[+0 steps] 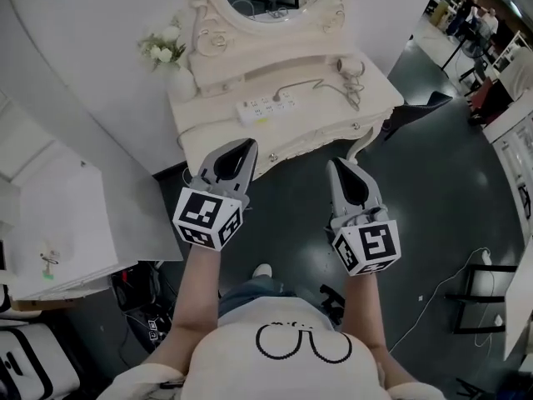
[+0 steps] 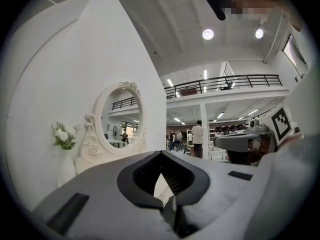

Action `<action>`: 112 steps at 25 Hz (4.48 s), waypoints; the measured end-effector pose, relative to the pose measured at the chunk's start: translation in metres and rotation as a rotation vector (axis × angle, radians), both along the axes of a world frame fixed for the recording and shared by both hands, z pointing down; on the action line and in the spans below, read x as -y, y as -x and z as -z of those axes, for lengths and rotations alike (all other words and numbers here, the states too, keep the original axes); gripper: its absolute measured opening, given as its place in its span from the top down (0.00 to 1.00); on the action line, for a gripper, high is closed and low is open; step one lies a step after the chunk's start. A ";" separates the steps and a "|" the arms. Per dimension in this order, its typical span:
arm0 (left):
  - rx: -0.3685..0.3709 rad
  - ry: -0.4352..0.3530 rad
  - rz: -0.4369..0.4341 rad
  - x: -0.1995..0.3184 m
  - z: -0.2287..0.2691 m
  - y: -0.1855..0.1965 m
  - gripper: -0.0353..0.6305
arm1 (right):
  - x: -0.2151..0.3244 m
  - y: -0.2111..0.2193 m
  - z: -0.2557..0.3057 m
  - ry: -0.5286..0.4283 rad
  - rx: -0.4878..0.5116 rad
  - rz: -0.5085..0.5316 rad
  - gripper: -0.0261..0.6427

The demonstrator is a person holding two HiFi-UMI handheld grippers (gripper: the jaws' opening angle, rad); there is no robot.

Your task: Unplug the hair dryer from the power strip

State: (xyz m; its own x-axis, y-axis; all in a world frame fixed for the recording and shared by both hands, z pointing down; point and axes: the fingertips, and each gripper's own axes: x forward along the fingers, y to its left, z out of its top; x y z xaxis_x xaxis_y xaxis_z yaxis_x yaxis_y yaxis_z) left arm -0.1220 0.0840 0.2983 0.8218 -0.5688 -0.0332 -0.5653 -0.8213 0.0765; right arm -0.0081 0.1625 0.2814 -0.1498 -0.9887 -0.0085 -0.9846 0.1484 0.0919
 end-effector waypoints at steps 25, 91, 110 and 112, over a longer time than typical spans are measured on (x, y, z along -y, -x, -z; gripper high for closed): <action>0.105 0.146 0.020 0.187 -0.071 -0.134 0.58 | 0.204 -0.116 -0.073 0.175 0.043 0.150 0.96; 0.287 0.802 -0.168 0.333 -0.252 -0.195 0.85 | 0.392 -0.100 -0.295 0.628 -0.137 0.355 0.96; 0.535 0.500 -0.088 0.329 -0.263 -0.201 0.86 | 0.390 -0.098 -0.295 0.582 -0.195 0.339 0.96; 0.434 0.588 -0.060 0.331 -0.258 -0.199 0.86 | 0.390 -0.098 -0.295 0.585 -0.195 0.324 0.96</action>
State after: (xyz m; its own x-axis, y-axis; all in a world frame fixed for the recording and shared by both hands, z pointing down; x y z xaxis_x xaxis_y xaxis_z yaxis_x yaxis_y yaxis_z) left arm 0.0770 -0.2465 0.5562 0.7222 -0.3457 0.5991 -0.5998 -0.7443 0.2936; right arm 0.0899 -0.2272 0.5764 -0.3828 -0.7278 0.5690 -0.8559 0.5112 0.0780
